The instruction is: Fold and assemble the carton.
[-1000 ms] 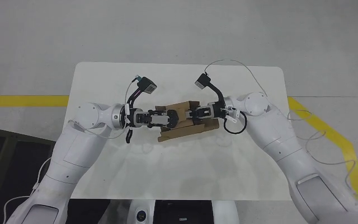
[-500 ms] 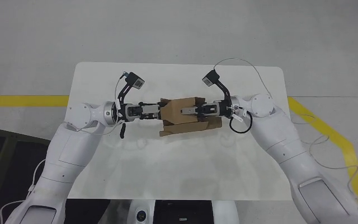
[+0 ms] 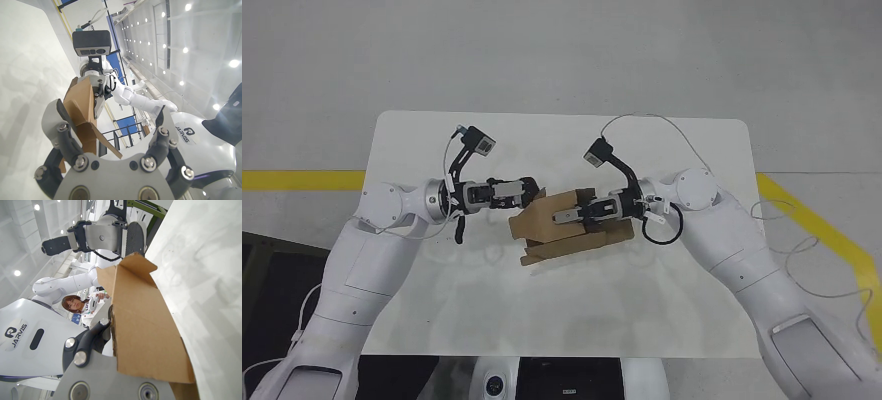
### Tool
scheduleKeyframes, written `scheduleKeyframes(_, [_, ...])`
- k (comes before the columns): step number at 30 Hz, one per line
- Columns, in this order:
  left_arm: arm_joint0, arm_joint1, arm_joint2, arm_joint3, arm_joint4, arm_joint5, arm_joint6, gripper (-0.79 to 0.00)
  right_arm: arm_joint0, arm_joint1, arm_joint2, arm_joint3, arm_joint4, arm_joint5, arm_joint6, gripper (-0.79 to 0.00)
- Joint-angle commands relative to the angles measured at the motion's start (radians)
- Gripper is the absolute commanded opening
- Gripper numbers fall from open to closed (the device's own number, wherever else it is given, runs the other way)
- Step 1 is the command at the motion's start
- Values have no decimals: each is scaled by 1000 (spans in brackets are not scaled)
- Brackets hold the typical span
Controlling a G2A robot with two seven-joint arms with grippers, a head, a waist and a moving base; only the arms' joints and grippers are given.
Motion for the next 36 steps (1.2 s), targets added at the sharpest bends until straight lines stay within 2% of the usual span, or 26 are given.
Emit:
scheduleKeyframes(1, [0,0,1,0,2,-3,1,0,2,-1,-3,4,0,-2,-2,-785])
scheduleKeyframes(11, [16,3,-17,-28,20,-20,15,0,-9,14,46,28,-2,-62,-62,-785])
scheduleKeyframes(19, [31,1,12,-72,37,-13,-5,0,-22,23,85,21,-25,-106,-106,-785])
scheduleKeyframes(30, [25,-2,30,-75,26,1,-25,0,-62,39,160,-19,-132,-171,-244,-785])
scheduleKeyframes(36, [21,-6,53,-78,23,12,-37,0,-84,44,177,-54,-160,-168,-271,-785])
